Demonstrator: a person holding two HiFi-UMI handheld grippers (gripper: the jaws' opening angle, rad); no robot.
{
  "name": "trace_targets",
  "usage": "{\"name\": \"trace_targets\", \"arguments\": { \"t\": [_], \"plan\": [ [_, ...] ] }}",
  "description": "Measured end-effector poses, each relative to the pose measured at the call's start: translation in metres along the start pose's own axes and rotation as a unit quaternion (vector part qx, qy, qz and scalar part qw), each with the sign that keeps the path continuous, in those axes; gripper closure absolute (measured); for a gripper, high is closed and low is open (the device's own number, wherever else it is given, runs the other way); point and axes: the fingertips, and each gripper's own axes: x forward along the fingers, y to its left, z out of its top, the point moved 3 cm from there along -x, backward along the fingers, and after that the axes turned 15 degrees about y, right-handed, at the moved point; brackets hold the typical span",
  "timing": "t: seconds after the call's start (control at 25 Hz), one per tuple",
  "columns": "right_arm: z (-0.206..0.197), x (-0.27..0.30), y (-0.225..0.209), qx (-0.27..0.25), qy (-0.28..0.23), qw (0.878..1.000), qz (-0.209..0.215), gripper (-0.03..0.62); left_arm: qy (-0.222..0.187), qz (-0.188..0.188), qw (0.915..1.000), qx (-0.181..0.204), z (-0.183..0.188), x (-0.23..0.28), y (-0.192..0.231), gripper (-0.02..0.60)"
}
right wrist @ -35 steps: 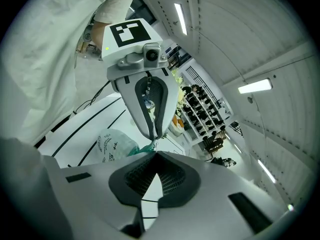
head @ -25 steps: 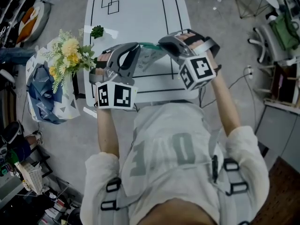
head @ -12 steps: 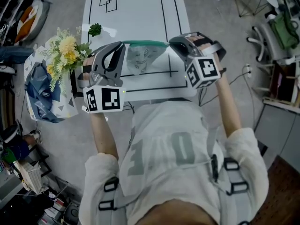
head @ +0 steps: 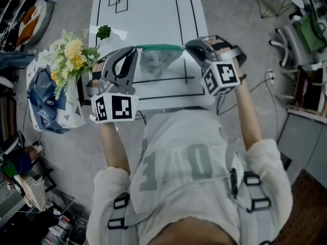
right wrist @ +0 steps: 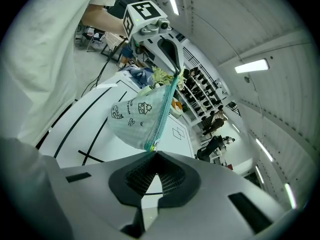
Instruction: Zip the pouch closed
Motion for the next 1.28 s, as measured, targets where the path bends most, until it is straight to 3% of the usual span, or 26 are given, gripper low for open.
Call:
{"name": "trace_targets", "arguments": {
  "t": [0.2,0.36,0.56,0.72,0.96,1.28],
  "plan": [
    [-0.002,-0.001,-0.004,0.038,-0.005,0.999,0.016,0.588,-0.005,0.01,0.9995,-0.028,-0.002,0.009,0.002,0.561],
    [0.0,0.005,0.0,0.108,-0.028,0.993,0.049,0.588,-0.004,0.043,0.9968,-0.067,-0.006,0.02,0.006,0.554],
    [-0.008,0.03,0.005,0.204,-0.026,0.975,0.087,0.588,-0.021,0.044,0.9924,-0.113,-0.003,0.023,0.012,0.448],
    [-0.028,0.054,0.001,0.294,0.001,0.951,0.097,0.588,-0.022,0.042,0.9929,-0.11,0.0,0.022,0.01,0.448],
    [-0.082,0.097,0.02,0.428,0.066,0.89,0.141,0.588,-0.025,0.023,0.9917,-0.124,0.005,0.022,0.002,0.448],
    [-0.108,0.117,0.067,0.466,0.111,0.859,0.183,0.586,-0.046,0.038,0.9845,-0.165,0.019,0.015,0.013,0.44]
  ]
}}
